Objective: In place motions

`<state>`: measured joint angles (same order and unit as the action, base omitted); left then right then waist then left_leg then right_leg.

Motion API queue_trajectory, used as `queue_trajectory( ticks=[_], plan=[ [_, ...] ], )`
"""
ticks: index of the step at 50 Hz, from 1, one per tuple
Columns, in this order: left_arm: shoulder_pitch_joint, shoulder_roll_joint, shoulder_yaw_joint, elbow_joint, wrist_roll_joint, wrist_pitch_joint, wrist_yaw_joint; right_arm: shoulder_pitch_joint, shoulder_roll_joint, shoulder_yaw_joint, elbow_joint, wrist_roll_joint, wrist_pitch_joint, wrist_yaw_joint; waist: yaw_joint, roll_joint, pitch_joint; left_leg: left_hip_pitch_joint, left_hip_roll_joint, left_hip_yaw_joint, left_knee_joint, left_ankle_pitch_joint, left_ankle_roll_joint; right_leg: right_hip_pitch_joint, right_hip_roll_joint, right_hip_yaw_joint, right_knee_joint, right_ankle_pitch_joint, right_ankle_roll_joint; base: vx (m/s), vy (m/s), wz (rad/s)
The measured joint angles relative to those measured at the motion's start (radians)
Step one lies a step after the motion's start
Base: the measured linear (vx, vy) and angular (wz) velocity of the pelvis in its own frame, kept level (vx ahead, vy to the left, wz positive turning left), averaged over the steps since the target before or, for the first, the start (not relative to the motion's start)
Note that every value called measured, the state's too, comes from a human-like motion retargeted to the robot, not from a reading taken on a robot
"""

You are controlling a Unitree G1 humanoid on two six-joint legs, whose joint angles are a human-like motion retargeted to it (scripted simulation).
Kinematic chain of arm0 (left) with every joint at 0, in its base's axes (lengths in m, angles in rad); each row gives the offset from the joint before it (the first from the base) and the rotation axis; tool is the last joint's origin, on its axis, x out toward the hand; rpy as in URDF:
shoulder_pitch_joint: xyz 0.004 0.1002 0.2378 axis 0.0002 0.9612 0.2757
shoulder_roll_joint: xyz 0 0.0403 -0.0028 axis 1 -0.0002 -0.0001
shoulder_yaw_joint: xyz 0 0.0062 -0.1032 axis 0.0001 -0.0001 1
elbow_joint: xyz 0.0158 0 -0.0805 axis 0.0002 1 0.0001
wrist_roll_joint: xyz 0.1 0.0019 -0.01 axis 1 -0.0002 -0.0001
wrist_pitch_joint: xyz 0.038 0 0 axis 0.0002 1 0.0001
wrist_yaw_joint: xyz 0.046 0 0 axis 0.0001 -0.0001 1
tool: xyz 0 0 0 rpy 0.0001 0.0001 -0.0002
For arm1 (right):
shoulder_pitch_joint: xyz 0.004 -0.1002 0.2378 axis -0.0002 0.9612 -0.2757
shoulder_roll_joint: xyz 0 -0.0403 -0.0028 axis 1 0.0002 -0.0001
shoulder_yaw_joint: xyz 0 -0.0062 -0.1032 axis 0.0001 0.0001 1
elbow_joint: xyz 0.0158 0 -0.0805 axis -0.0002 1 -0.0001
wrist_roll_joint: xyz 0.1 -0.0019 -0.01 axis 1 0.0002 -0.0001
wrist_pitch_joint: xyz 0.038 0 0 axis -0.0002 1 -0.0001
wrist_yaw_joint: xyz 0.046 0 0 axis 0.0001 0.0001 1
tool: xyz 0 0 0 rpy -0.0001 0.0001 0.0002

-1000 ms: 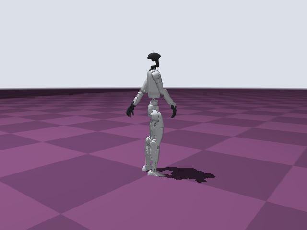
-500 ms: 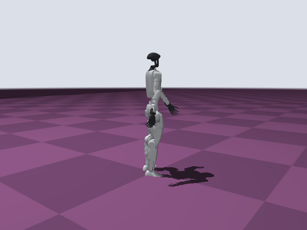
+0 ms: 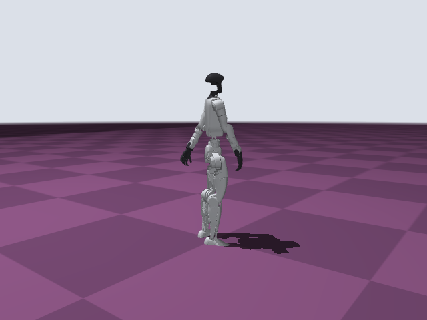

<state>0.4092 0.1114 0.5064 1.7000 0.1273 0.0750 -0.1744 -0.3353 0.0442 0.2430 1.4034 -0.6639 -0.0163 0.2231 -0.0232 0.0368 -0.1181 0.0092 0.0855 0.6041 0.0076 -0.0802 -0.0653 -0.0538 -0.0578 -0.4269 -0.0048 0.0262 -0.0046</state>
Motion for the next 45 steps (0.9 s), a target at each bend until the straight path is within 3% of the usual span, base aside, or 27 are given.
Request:
queue_trajectory(
  ticks=[6, 12, 15, 18, 23, 25, 28, 30, 35, 40, 45],
  plan=[
    [0.216, 0.024, -0.018, 0.0, 0.174, -0.033, 0.009, -0.113, 0.094, 0.06, -0.313, 0.206, -0.16, 0.192, -0.019, 0.006, -0.003, 0.004, 0.011, 0.018, -0.002, 0.0, -0.007, -0.012, 0.006, 0.017, 0.007, 0.001, 0.003, 0.0, 0.0, -0.14],
    [0.042, 0.047, -0.047, 0.0, 0.064, -0.008, 0.083, -0.02, -0.009, 0.069, -0.384, 0.065, -0.266, 0.1, -0.03, -0.02, -0.016, -0.024, 0.003, -0.024, 0.015, 0.005, -0.001, 0.006, -0.009, -0.037, 0.0, -0.01, 0.006, 0.04, -0.02, 0.47],
    [-0.146, 0.026, -0.067, 0.0, -0.07, -0.005, 0.184, 0.081, -0.058, 0.029, -0.273, -0.033, -0.227, 0.017, -0.017, -0.026, -0.02, -0.035, -0.002, -0.042, 0.02, 0.007, 0.003, 0.014, -0.015, -0.055, -0.002, -0.014, 0.008, 0.02, 0.07, 0.33],
    [-0.416, -0.031, -0.08, 0.0, -0.198, -0.042, 0.27, 0.204, -0.112, -0.073, -0.02, -0.064, -0.091, -0.101, 0.002, -0.03, -0.022, -0.053, -0.005, -0.065, 0.029, 0.01, 0.011, 0.024, -0.019, -0.078, -0.009, -0.015, 0.011, -0.01, 0.05, 0.38],
    [-0.798, -0.121, -0.177, -0.063, -0.242, -0.102, 0.092, 0.407, -0.232, -0.336, 0.296, 0.192, 0.092, -0.347, 0.01, -0.048, -0.011, -0.08, -0.017, -0.11, 0.043, 0.017, 0.018, 0.05, -0.031, -0.132, -0.026, -0.018, 0.018, 0.0, -0.01, 0.52],
    [-0.872, -0.155, -0.223, -0.145, -0.234, -0.112, 0.052, 0.499, -0.268, -0.414, 0.297, 0.31, 0.115, -0.409, 0.016, -0.052, -0.005, -0.088, -0.019, -0.122, 0.048, 0.019, 0.019, 0.055, -0.034, -0.143, -0.031, -0.019, 0.02, 0.02, -0.04, 0.29],
    [-0.961, -0.182, -0.326, -0.323, -0.177, -0.149, 0.019, 0.649, -0.318, -0.517, 0.297, 0.457, 0.045, -0.505, 0.026, -0.056, 0.006, -0.094, -0.025, -0.138, 0.053, 0.019, 0.02, 0.061, -0.038, -0.146, -0.034, -0.019, 0.019, 0.0, 0.0, 0.0],
    [-0.975, -0.178, -0.37, -0.404, -0.141, -0.164, 0.026, 0.707, -0.339, -0.539, 0.297, 0.466, 0.016, -0.535, 0.033, -0.054, 0.012, -0.091, -0.026, -0.139, 0.054, 0.018, 0.019, 0.062, -0.039, -0.14, -0.033, -0.019, 0.018, -0.01, 0.01, -0.1],
    [-0.915, -0.155, -0.402, -0.437, -0.088, -0.195, 0.062, 0.727, -0.349, -0.458, 0.297, 0.406, 0.096, -0.631, 0.052, -0.04, 0.012, -0.082, -0.027, -0.132, 0.053, 0.013, 0.018, 0.06, -0.035, -0.121, -0.032, -0.019, 0.014, -0.01, 0.03, -0.13],
    [-0.728, -0.125, -0.343, -0.284, -0.045, -0.174, 0.044, 0.547, -0.281, -0.323, 0.297, 0.331, 0.105, -0.567, 0.049, -0.025, -0.01, -0.075, -0.026, -0.121, 0.042, 0.011, 0.018, 0.054, -0.03, -0.122, -0.03, -0.023, 0.013, 0.0, 0.0, 0.0],
    [-0.417, -0.039, -0.173, 0.0, 0.027, -0.141, 0.116, 0.196, -0.137, -0.121, 0.277, 0.185, 0.046, -0.42, 0.05, -0.002, -0.022, -0.04, -0.014, -0.065, 0.021, 0.005, 0.01, 0.031, -0.018, -0.076, -0.016, -0.017, 0.008, 0.01, 0.0, -0.46]
  ],
)
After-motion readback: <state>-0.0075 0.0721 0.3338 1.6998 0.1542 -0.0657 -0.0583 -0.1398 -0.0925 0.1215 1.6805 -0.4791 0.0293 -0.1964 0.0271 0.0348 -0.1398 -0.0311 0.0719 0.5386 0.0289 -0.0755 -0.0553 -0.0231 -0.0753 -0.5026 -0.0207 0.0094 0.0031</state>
